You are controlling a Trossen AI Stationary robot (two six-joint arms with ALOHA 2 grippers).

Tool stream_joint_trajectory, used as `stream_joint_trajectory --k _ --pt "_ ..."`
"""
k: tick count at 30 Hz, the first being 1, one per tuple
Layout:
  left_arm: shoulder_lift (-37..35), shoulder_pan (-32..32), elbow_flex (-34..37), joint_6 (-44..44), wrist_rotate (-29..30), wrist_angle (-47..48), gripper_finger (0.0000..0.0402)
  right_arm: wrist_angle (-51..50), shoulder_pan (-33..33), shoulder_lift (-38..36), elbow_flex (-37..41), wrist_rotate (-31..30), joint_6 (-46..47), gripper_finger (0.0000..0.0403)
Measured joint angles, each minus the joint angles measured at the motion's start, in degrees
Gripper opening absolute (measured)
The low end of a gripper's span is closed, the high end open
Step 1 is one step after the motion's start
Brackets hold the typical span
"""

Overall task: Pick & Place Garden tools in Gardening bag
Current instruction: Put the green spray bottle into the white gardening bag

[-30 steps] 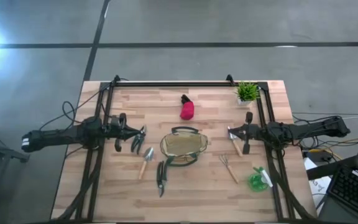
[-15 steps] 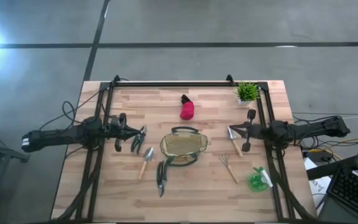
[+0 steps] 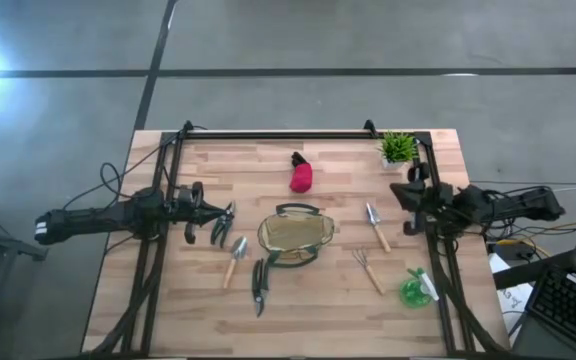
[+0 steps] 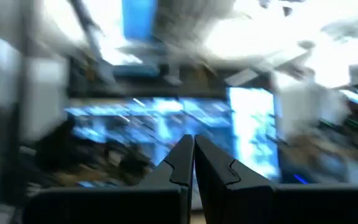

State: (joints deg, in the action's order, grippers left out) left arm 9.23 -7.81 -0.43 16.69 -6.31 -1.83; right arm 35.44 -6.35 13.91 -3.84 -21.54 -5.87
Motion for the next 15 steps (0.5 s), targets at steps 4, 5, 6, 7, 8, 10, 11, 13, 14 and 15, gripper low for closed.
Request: stream_joint_trajectory --k 4,5,6,7,8,10,11,13,14,15 --pt "0.0 0.01 0.0 0.0 -0.01 -0.02 0.001 -18.14 3.71 5.16 -7.26 -8.38 5.21 0.0009" --pt "0.0 0.01 0.0 0.0 0.0 -0.01 0.001 -21.21 5.18 7.0 -9.12 -8.4 6.71 0.0009" --pt "0.0 0.01 0.0 0.0 -0.01 -0.01 0.001 -23.47 6.59 8.97 -10.96 -8.41 8.09 0.0009" --pt "0.0 0.01 0.0 0.0 0.01 -0.02 0.001 -25.44 7.92 11.06 -12.77 -8.24 8.87 0.0009" --pt "0.0 0.0 0.0 0.0 -0.01 -0.01 0.001 -27.67 9.32 13.14 -14.45 -8.2 9.15 0.0009" --pt "0.0 -0.01 0.0 0.0 0.01 -0.02 0.001 -32.82 11.99 17.31 -17.82 -8.11 9.16 0.0009" --pt "0.0 0.01 0.0 0.0 -0.01 -0.02 0.001 -34.91 13.26 19.24 -19.33 -8.05 9.41 0.0009" --pt "0.0 0.01 0.0 0.0 0.01 -0.02 0.001 -37.31 15.46 22.94 -21.91 -7.62 10.43 0.0009" --pt "0.0 0.01 0.0 0.0 -0.01 -0.02 0.001 -37.66 16.42 24.64 -23.1 -6.46 10.79 0.0009" --pt "0.0 0.0 0.0 0.0 0.0 -0.01 0.001 -37.93 17.4 26.33 -24.09 -4.93 11.27 0.0008"
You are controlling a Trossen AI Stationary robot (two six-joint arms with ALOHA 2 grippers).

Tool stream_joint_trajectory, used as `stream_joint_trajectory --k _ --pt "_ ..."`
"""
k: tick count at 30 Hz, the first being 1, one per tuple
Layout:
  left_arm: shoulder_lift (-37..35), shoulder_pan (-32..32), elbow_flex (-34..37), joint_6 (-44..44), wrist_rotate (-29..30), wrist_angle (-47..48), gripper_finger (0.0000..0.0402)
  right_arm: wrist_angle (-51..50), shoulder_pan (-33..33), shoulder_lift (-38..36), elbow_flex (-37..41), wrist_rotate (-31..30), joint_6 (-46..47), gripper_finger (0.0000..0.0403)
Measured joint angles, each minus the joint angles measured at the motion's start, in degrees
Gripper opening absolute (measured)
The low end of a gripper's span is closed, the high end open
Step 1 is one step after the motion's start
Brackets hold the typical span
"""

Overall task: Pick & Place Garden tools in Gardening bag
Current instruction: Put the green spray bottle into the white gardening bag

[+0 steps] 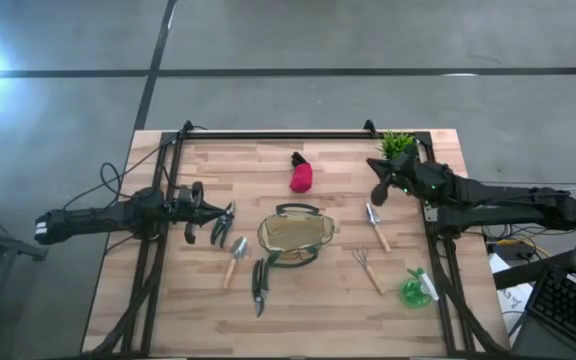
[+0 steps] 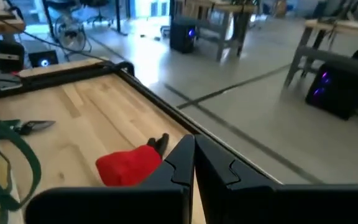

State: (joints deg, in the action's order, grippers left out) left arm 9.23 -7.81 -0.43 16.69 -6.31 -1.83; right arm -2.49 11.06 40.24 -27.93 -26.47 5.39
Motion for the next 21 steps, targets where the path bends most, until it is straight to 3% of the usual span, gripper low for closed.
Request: stream_joint_trajectory --k 5,12,18,21 --pt "0.0 0.01 0.0 0.0 0.0 0.0 0.001 -2.77 5.82 8.83 -5.83 10.7 4.77 0.0009" --pt "0.0 0.02 0.0 0.0 -0.02 -0.02 0.001 -6.2 11.67 21.73 -15.62 13.53 1.78 0.0016" --pt "0.0 0.0 0.0 0.0 0.01 -0.02 0.001 -11.96 13.81 33.79 -26.16 13.43 -0.53 0.0083" --pt "0.02 0.02 0.0 0.0 -0.02 -0.02 0.001 -16.23 15.29 39.45 -31.99 13.38 4.62 0.0127"
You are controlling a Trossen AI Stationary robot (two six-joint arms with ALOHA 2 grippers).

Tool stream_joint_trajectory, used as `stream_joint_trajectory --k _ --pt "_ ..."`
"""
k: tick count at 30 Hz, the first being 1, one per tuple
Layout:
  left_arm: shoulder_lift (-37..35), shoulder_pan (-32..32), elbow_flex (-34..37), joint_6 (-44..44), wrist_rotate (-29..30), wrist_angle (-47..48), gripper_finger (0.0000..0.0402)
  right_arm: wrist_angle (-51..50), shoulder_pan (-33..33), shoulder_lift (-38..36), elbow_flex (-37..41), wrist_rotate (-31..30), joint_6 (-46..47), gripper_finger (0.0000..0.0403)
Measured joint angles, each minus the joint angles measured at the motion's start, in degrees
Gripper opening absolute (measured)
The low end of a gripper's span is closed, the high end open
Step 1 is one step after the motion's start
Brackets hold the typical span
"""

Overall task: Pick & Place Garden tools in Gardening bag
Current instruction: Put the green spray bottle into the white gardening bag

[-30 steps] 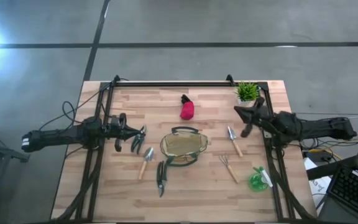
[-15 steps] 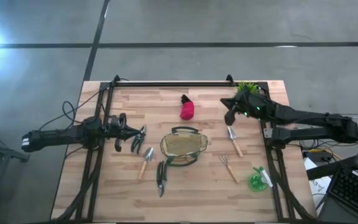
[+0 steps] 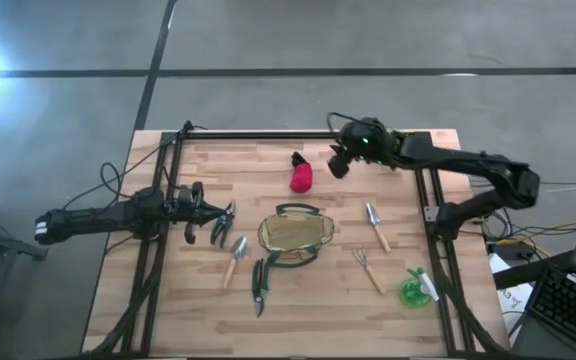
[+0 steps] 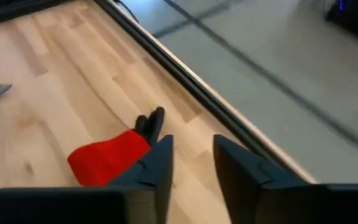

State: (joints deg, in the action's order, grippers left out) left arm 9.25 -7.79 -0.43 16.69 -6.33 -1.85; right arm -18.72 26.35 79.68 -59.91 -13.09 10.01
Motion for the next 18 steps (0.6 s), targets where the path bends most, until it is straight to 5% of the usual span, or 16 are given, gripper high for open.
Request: stream_joint_trajectory --k 8,12,18 --pt "0.0 0.0 0.0 0.0 0.0 0.0 0.001 -11.12 1.17 12.19 -10.08 4.62 9.06 0.0193" --pt "-0.01 0.0 0.0 0.0 0.02 0.0 0.001 -11.13 1.2 16.82 -14.36 12.23 8.7 0.0204" --pt "-0.02 0.0 0.0 0.0 0.0 0.0 0.001 -13.24 0.78 18.99 -18.48 13.37 2.85 0.0197"
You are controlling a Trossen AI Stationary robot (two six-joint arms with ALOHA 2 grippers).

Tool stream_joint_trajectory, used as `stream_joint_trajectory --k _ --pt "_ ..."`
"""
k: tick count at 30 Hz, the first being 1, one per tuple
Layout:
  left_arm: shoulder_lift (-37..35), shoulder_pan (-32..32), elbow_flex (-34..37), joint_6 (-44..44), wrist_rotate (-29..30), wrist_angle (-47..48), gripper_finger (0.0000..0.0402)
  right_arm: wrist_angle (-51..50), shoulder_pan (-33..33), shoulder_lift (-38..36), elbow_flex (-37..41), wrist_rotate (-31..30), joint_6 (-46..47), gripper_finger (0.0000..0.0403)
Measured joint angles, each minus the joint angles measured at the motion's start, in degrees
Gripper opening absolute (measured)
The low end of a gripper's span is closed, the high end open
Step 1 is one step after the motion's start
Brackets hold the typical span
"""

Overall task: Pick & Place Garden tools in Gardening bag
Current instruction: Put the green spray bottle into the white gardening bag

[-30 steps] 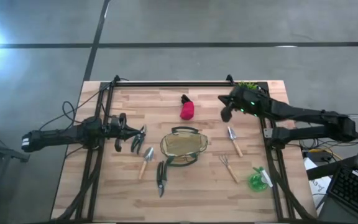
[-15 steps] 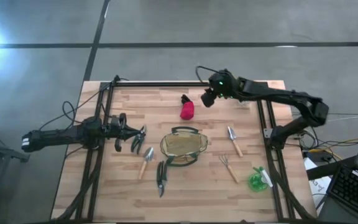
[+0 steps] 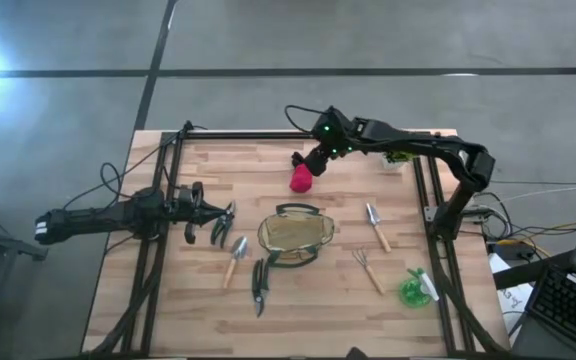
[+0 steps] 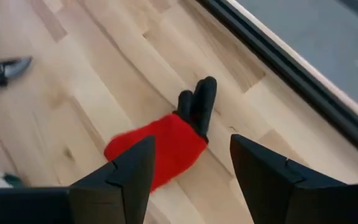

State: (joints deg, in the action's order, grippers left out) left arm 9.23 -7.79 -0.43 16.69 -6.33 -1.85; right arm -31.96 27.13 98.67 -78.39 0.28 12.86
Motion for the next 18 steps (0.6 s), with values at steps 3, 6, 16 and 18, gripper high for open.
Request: stream_joint_trajectory --k 3,6,16,18 --pt "0.0 -0.02 0.0 0.0 0.02 0.0 0.001 -3.48 -0.7 -2.95 0.24 -0.29 -2.39 0.0184" --pt "0.0 0.0 0.0 0.0 0.01 0.0 0.001 -8.53 -2.99 -8.69 2.21 -2.06 -3.03 0.0168" --pt "0.0 0.0 0.0 0.0 0.0 0.0 0.001 -17.74 -19.5 -31.39 10.98 -5.02 13.95 0.0111" --pt "0.02 0.0 0.0 0.0 0.0 0.0 0.001 -17.37 -23.13 -34.58 12.08 -2.85 18.43 0.0102"
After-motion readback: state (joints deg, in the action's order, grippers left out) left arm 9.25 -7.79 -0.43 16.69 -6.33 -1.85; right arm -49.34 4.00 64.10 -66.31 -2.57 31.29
